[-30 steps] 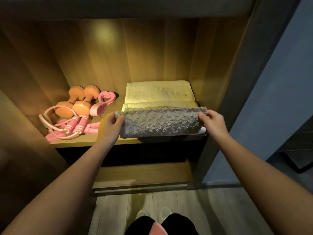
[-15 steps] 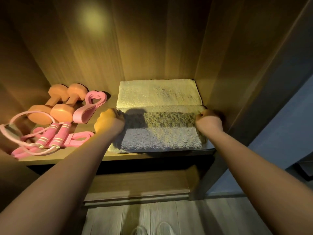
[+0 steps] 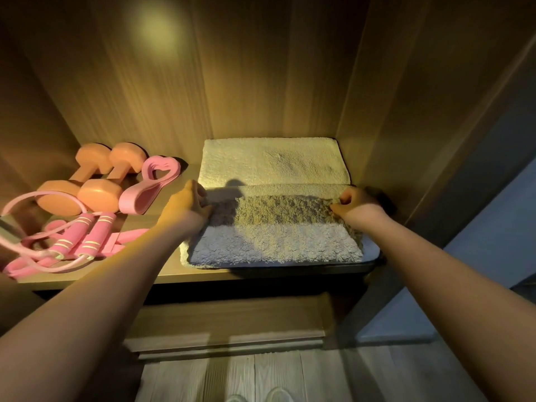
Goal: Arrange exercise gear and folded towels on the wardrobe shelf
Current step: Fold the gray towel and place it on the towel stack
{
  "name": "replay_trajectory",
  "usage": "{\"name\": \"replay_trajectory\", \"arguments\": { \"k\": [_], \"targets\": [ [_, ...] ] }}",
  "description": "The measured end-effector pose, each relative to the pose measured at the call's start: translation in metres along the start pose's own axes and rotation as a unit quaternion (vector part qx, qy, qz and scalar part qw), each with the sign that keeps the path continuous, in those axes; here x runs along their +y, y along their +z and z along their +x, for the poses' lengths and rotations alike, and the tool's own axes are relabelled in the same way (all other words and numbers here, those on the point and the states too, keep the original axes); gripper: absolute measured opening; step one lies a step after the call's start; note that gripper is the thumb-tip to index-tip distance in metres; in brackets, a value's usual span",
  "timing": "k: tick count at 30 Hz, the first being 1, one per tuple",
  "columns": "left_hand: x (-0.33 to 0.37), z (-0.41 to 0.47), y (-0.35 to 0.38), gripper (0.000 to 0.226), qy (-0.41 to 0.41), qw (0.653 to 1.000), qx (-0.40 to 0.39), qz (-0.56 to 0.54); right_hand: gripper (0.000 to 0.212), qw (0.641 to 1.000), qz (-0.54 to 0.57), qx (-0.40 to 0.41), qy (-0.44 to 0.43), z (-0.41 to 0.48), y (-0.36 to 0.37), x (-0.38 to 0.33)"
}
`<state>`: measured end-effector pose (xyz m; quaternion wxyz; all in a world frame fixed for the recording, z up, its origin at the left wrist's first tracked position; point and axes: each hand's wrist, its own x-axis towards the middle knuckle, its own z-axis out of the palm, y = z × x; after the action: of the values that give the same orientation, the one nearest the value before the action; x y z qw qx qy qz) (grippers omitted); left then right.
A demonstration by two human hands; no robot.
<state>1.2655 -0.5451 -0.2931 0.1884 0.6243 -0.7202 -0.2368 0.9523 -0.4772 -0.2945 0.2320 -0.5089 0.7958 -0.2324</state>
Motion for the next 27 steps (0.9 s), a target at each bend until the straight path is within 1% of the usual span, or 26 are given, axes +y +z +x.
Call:
{"name": "replay_trajectory", "arguments": {
  "k": [2,5,7,9,11,14,17,18,19,20,22,25,27],
  "targets": [
    [-0.002,0.004,0.0,0.03,-0.038,0.997,0.002,-0.062,0.021,0.999,0.045,0.022,0.01,-0.001,-0.001,0.001],
    [-0.006,0.003,-0.006,0.018,-0.064,0.994,0.01,-0.089,0.015,0.994,0.101,0.045,0.013,-0.007,-0.003,0.003],
    [-0.005,-0.002,-0.011,0.01,-0.061,0.989,0.014,-0.135,0.019,0.989,0.14,0.025,0.029,-0.013,-0.006,0.003],
    [-0.003,-0.012,-0.016,0.014,-0.049,0.981,0.04,-0.181,0.028,0.981,0.185,-0.002,0.053,-0.021,-0.011,0.002],
    [-0.002,-0.025,-0.023,0.014,-0.05,0.965,0.063,-0.25,0.03,0.975,0.215,-0.016,0.056,-0.029,-0.019,0.003],
    [0.0,-0.049,-0.037,0.008,-0.013,0.951,0.056,-0.304,0.024,0.966,0.259,-0.011,0.012,-0.048,-0.033,0.009],
    [0.003,-0.073,-0.049,0.005,0.022,0.952,0.054,-0.3,0.005,0.957,0.28,0.022,-0.07,-0.072,-0.045,0.013],
    [0.005,-0.08,-0.053,0.004,0.027,0.954,0.053,-0.293,0.004,0.952,0.285,0.038,-0.101,-0.081,-0.047,0.012],
    [0.007,-0.086,-0.056,0.004,0.028,0.956,0.055,-0.288,0.008,0.946,0.294,0.053,-0.128,-0.089,-0.049,0.01],
    [0.009,-0.091,-0.059,0.01,0.03,0.956,0.063,-0.286,0.011,0.937,0.312,0.063,-0.145,-0.096,-0.05,0.008],
    [0.014,-0.101,-0.064,0.02,0.034,0.952,0.095,-0.287,0.008,0.916,0.364,0.067,-0.153,-0.111,-0.053,0.0],
    [0.026,-0.116,-0.069,0.011,0.04,0.934,0.156,-0.32,0.005,0.894,0.425,0.039,-0.135,-0.127,-0.056,-0.011],
    [0.034,-0.123,-0.069,0.016,0.046,0.915,0.197,-0.348,0.007,0.871,0.475,0.014,-0.12,-0.136,-0.056,-0.018]
  ]
}}
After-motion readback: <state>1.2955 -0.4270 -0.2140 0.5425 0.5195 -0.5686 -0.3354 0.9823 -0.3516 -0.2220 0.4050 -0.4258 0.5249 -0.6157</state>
